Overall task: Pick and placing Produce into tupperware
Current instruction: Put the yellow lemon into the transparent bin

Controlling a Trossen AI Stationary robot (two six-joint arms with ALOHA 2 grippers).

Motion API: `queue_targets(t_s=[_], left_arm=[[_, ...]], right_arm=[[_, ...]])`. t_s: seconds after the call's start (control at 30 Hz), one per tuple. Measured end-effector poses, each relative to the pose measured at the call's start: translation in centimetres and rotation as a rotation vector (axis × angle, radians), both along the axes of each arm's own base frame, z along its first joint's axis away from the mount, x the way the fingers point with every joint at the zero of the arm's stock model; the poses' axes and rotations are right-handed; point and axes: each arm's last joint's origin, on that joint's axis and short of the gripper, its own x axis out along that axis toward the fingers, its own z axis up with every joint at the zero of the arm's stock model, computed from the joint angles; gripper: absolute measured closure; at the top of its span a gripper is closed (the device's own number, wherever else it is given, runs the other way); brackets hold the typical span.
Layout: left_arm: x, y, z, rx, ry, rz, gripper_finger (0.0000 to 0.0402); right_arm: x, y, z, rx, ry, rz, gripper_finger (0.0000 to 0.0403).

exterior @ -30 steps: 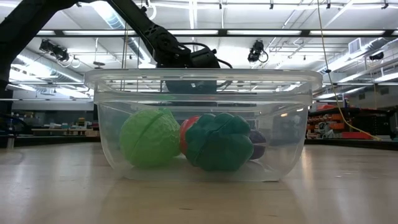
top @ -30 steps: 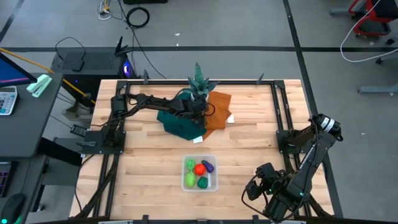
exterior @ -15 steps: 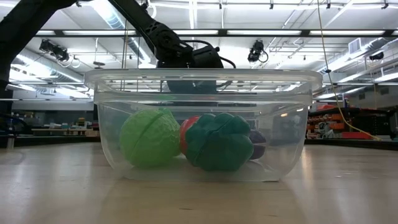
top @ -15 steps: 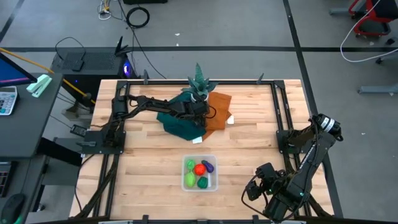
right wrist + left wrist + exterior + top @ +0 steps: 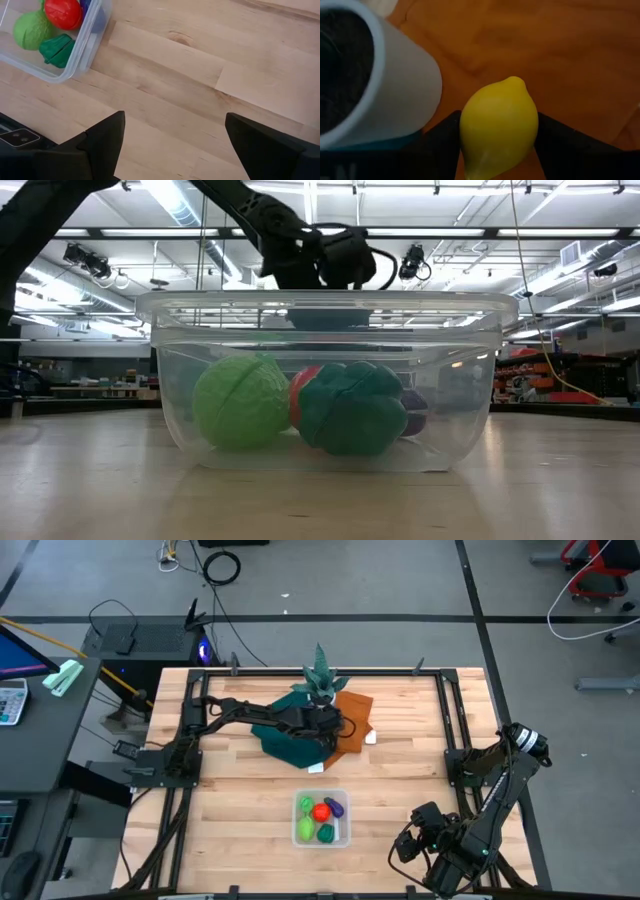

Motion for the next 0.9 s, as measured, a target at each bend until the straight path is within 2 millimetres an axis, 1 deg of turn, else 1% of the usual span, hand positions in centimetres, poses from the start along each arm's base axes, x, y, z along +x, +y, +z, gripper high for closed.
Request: queue_targets(t_s=[0.2,0.3,0.47,0.67,0.9], left_arm=[[0.8,-0.8,1.5,0.006,-0.018,-0.018,0.0185],[1.1,-1.6,2.2,0.002,-0.019,-0.036,0.0185],[1.6,-3.7,3.1,-0.047,-0.012,-0.108,0.0184],[1.8,-6.5,4.5,-0.039,0.043,-0.205,0.0185],[2.2,-9.4,7.4,-0.07,0.034,-0.283,0.0185]], right_arm=[[0.0,0.0,0.0,-0.002,0.001,0.005,0.0094],[0.0,0.0,0.0,-0.003,0.002,0.01,0.0094],[0.0,0.0,0.0,-0.006,0.004,0.016,0.0094],[0.0,0.0,0.0,-0.009,0.006,0.025,0.0094],[0.0,0.0,0.0,-0.023,-0.008,0.032,0.0094]])
